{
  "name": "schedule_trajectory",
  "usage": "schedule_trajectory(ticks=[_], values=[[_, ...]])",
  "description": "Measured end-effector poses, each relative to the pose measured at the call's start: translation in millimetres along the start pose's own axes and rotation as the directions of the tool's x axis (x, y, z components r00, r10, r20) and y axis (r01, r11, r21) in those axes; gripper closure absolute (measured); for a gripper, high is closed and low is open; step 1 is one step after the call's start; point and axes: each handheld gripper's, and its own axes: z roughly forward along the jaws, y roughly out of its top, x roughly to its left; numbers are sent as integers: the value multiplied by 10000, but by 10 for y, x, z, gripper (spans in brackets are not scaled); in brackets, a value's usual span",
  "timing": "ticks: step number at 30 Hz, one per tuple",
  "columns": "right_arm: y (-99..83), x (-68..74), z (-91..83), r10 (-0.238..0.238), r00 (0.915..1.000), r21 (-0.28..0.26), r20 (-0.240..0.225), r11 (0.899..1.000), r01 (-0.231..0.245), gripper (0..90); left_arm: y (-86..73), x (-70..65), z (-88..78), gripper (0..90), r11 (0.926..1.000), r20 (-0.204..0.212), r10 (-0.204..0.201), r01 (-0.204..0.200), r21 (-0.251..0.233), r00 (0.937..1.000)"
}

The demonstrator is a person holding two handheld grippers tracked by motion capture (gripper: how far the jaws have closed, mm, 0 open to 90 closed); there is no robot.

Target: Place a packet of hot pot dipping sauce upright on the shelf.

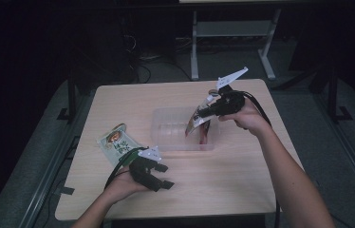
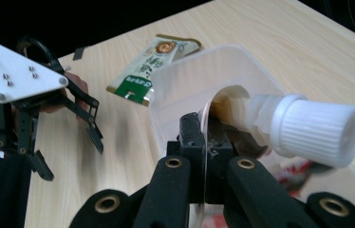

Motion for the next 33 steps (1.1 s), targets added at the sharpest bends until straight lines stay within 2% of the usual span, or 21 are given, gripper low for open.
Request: schedule_trajectory(ticks=[4, 9, 12, 16, 25, 29, 33], values=[[107, 2, 60, -287, 9996, 80, -26, 9996, 287, 894, -3, 6, -10, 294, 10000, -22, 79, -79, -30, 10000], [160, -11, 129, -379, 9992, 134, -128, 9992, 380, 894, -9, 2, -17, 294, 10000, -36, 21, -21, -68, 10000], [116, -43, 146, -288, 9996, 291, -37, 9992, 288, 894, -14, 0, -23, 294, 10000, -25, 41, -41, -66, 10000], [23, -69, 86, 57, 10000, 182, -52, 9998, -56, 895, -15, 9, -22, 294, 10000, -33, 4, -4, -75, 10000], [-37, -76, -62, 111, 9998, 229, 177, 9997, -115, 895, -6, 10, -10, 294, 10000, -32, -11, 11, 12, 10000], [-76, -79, -60, 12, 9991, 595, 431, 9982, -38, 895, -9, 5, -6, 294, 10000, -25, -2, 2, 8, 10000], [-114, -81, -28, 135, 9993, 605, 354, 9980, -156, 894, -7, 8, -5, 294, 10000, -21, 47, -46, 39, 10000]])
